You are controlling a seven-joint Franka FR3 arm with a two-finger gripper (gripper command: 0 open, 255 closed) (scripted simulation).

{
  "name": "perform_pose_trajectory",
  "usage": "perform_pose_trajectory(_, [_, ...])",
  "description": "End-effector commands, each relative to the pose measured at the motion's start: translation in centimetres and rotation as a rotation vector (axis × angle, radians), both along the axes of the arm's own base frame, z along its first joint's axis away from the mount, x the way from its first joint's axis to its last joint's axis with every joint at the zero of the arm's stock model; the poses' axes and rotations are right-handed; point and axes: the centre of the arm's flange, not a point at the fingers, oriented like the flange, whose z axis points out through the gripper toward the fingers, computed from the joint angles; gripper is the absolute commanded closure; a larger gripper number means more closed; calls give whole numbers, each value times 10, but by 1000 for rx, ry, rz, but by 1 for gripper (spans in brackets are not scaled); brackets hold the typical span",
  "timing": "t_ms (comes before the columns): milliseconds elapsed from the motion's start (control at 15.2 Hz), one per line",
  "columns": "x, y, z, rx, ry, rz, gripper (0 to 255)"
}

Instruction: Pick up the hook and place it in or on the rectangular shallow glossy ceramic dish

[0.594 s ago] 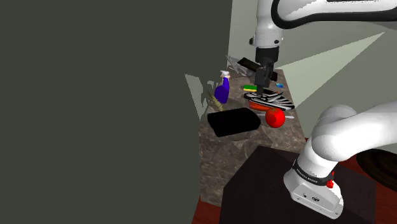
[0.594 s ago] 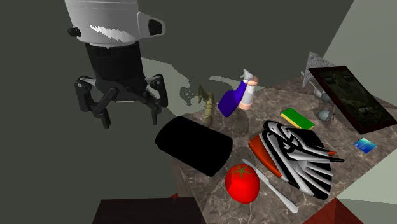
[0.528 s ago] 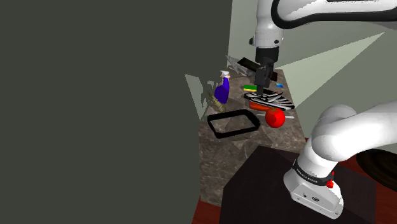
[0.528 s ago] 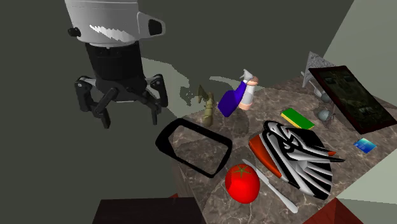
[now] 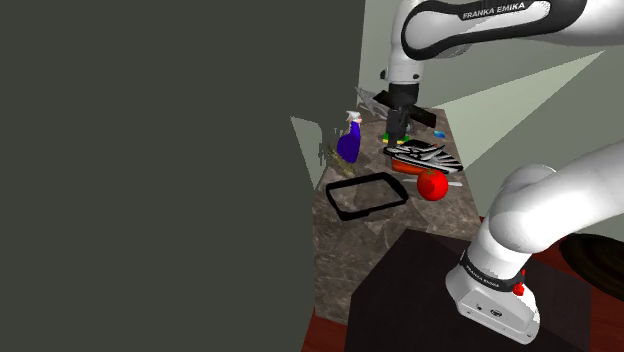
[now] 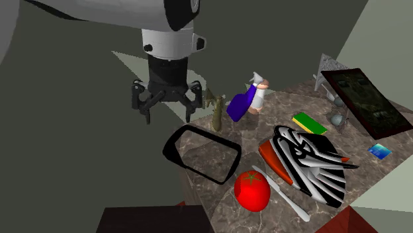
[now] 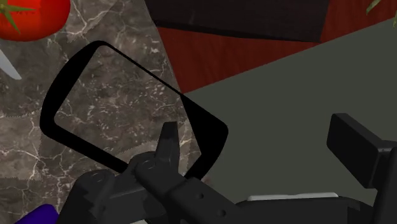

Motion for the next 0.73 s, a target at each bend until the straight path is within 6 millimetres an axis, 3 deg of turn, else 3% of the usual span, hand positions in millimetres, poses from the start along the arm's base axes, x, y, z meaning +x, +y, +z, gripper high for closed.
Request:
perform_pose_trajectory(0, [17, -21, -13, 22, -10, 8, 0])
perform_pose_trajectory(660, [109, -101, -81, 135, -50, 48, 0])
